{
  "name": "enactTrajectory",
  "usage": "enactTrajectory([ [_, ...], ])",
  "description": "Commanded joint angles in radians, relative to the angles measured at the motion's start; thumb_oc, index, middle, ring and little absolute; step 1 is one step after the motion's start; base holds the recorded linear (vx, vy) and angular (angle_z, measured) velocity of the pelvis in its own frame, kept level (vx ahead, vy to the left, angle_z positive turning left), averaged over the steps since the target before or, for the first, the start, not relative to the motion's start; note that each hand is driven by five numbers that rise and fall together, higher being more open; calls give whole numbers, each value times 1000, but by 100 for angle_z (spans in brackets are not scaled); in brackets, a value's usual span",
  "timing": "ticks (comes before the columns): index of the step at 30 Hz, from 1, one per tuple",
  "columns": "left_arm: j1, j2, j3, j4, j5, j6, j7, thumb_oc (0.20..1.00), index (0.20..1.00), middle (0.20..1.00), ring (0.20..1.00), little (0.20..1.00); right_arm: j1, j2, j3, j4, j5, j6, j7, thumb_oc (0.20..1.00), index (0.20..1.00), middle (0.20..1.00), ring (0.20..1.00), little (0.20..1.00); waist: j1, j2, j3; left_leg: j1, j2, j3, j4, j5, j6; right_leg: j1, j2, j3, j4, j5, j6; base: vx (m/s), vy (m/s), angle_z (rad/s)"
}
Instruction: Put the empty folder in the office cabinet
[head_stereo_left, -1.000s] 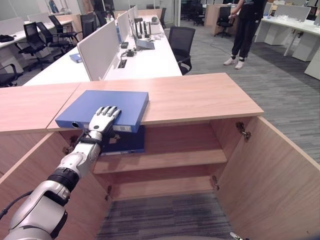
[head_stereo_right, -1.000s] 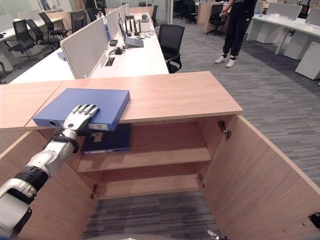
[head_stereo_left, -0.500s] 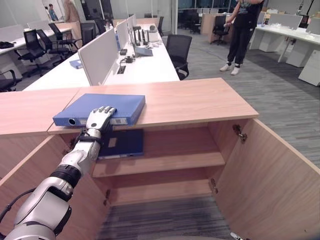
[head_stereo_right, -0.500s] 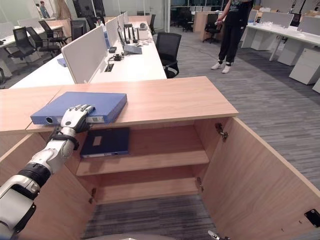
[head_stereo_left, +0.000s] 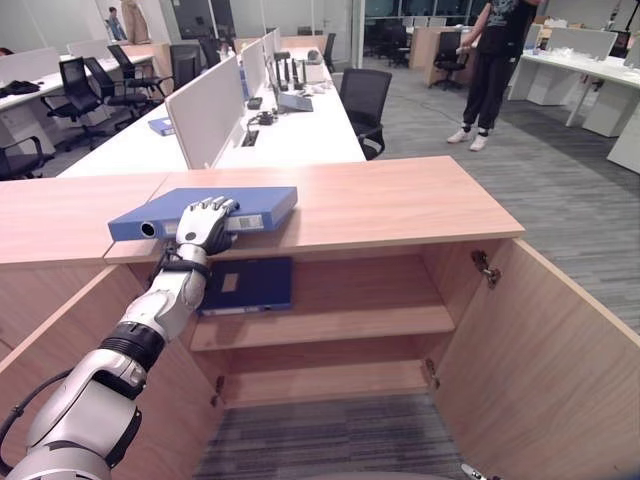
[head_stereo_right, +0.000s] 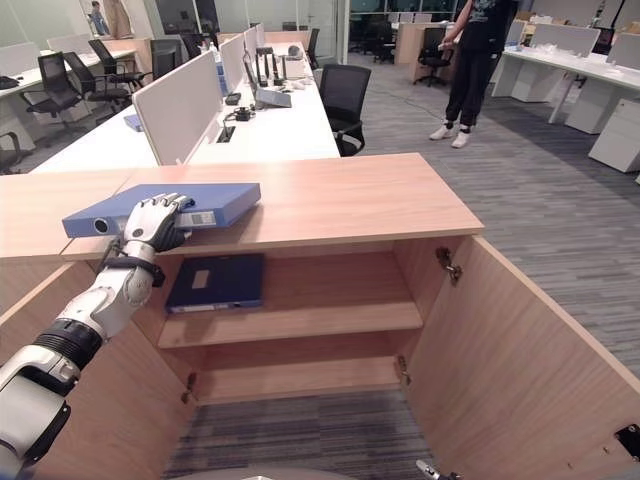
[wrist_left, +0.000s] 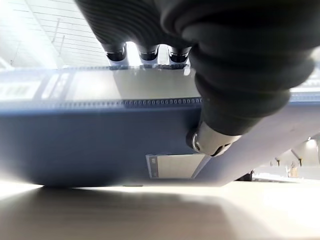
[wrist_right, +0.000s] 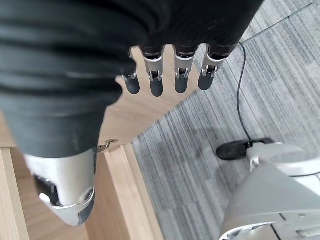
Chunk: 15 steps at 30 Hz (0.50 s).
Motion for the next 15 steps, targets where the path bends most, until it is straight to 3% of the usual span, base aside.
enactTrajectory([
  [1, -122, 57, 122, -37, -61, -15, 36, 200, 200, 200, 200, 200, -100, -10, -19, 30, 67, -16, 5, 1000, 1000, 1000, 1000, 1000, 21, 13, 63, 102, 21, -22, 13, -154, -61, -20, -34, -24, 23, -47, 75, -29, -24, 12],
  [5, -83, 82, 255, -261, -121, -60, 55, 200, 200, 200, 200, 200, -105, 3, -29, 39, 61, -5, 16, 1000, 1000, 1000, 1000, 1000, 50, 21, 62, 90, 19, -41, 13, -147, -61, -16, -37, -40, 21, -50, 70, -37, -30, 13],
  [10, -34, 92, 366, -410, -187, -100, 50, 200, 200, 200, 200, 200, -109, 10, -28, 43, 56, -1, 28, 1000, 1000, 1000, 1000, 1000, 67, 30, 60, 85, 19, -52, 13, -141, -64, -12, -38, -53, 19, -53, 66, -27, -26, 9],
  [15, 49, 51, 491, -581, -333, -169, 11, 200, 200, 200, 200, 200, -106, 17, -25, 37, 44, 0, 42, 1000, 1000, 1000, 1000, 1000, 83, 39, 59, 77, 19, -68, 13, -133, -66, -9, -37, -60, 15, -55, 60, -22, -31, 5],
])
